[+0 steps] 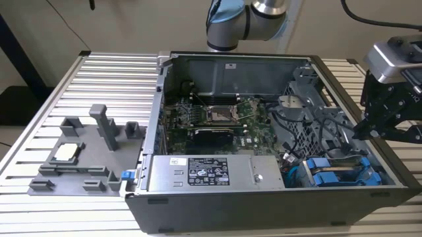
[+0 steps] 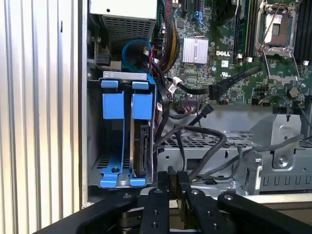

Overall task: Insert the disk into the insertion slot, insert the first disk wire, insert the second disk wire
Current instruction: 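Insert the first disk wire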

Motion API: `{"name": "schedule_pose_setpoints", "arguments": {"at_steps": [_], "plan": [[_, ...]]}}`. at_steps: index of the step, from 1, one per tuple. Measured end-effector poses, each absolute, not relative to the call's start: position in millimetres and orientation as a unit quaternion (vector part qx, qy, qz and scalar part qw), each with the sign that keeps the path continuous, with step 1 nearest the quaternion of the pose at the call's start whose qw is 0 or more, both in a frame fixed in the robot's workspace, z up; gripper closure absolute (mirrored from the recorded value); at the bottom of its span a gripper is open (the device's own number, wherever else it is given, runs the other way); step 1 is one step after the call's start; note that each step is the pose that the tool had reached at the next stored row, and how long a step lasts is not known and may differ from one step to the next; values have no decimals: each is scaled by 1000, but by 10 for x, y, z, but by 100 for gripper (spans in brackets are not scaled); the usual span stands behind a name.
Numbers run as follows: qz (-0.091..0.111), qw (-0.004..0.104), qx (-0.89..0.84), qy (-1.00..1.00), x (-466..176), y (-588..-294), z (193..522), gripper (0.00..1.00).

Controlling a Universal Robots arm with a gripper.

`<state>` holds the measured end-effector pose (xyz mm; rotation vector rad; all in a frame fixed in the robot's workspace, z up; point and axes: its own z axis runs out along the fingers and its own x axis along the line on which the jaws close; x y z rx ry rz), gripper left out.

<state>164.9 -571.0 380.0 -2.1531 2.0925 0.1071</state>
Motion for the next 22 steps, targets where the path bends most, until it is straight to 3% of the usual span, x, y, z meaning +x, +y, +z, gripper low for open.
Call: {"name": "schedule_pose_setpoints", "arguments": {"at_steps": [22], "plan": [[27,67,-716,695,1612,-5714,3595,81]]}}
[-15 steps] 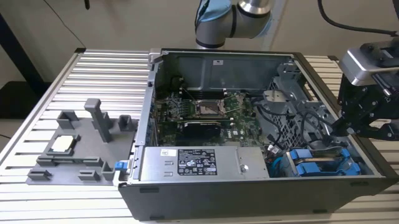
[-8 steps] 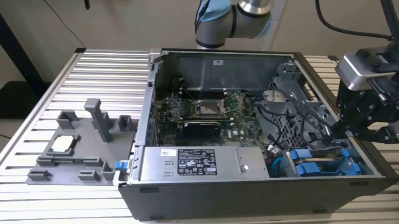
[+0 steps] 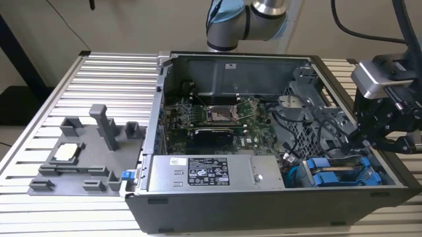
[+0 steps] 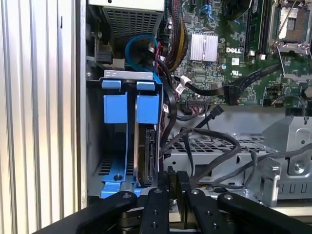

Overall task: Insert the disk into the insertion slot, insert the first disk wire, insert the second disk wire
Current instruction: 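Insert the first disk wire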

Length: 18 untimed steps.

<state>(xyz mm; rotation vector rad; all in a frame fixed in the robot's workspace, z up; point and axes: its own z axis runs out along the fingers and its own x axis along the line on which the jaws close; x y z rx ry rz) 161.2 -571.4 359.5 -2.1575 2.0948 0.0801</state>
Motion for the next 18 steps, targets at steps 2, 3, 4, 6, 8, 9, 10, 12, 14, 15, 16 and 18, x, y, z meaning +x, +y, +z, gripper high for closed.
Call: {"name": "schedule_pose_setpoints", "arguments": {"at_steps": [2,3,4,6,8,9,10,12,14,15,16,18], "plan": [[26,67,-716,695,1611,-5720,3577,81],[26,67,-716,695,1610,-5727,3569,81],[26,67,-716,695,1609,-5734,3559,81],[26,67,-716,695,1608,-5749,3540,81],[26,66,-716,695,1608,-5765,3524,81],[26,66,-716,695,1608,-5777,3516,81],[26,66,-716,695,1608,-5787,3508,81],[26,66,-716,695,1607,-5802,3492,81],[26,66,-716,695,1607,-5813,3478,81],[26,66,-716,695,1607,-5817,3473,81],[25,65,-716,695,1607,-5820,3468,81],[24,65,-716,695,1607,-5825,3458,81]]}}
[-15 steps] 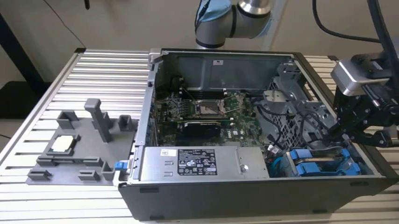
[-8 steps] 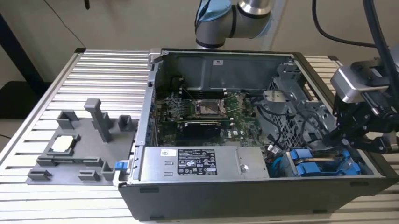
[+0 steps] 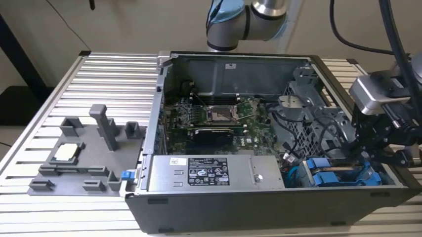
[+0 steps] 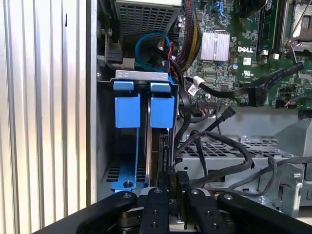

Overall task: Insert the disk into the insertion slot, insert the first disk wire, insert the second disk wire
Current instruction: 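Insert the first disk wire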

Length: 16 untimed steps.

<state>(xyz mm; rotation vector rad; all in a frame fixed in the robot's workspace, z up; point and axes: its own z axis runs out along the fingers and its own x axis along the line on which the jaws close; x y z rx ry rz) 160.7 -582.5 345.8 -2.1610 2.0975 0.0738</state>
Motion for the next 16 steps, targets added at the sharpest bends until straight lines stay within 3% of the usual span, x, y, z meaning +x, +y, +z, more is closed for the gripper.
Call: {"name": "schedule_pose_setpoints", "arguments": {"at_steps": [16], "plan": [[20,60,-716,695,1606,-5828,3402,81]]}}
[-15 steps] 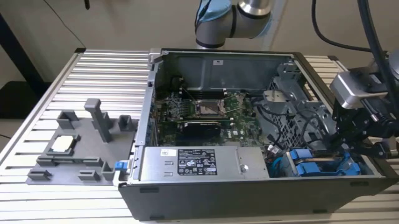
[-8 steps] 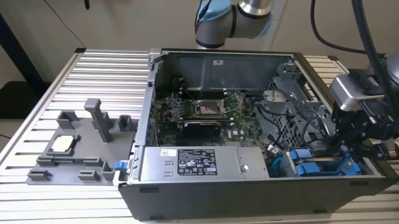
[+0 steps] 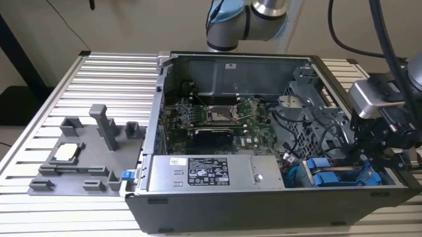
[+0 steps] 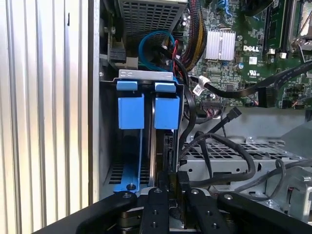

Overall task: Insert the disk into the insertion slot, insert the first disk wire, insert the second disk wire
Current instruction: 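Insert the first disk wire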

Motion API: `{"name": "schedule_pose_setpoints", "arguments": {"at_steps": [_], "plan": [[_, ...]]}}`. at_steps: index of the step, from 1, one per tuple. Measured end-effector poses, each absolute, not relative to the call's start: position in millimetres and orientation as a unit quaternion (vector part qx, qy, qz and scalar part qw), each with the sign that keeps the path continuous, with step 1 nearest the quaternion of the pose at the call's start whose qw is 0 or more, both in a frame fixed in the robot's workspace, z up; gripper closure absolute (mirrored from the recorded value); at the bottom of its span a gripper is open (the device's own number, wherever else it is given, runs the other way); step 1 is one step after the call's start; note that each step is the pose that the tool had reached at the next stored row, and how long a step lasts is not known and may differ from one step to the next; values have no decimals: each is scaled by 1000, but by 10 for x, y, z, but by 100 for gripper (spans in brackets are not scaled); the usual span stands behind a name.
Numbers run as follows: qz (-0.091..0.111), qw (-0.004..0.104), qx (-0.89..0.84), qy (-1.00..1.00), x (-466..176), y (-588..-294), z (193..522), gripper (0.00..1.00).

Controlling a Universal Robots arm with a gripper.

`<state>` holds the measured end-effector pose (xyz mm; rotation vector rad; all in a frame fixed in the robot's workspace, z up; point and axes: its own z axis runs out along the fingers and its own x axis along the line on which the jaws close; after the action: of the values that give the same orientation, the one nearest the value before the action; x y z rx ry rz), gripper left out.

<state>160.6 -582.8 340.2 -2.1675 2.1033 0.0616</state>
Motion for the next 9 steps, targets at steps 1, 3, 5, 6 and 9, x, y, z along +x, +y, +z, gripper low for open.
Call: {"name": "schedule_pose_setpoints", "arguments": {"at_steps": [1,3,5,6,9], "plan": [[20,60,-716,695,1606,-5828,3400,81],[20,60,-716,695,1606,-5827,3394,81],[20,60,-716,695,1605,-5827,3387,81],[20,60,-716,695,1604,-5828,3383,81],[20,60,-716,695,1602,-5828,3365,81]]}}
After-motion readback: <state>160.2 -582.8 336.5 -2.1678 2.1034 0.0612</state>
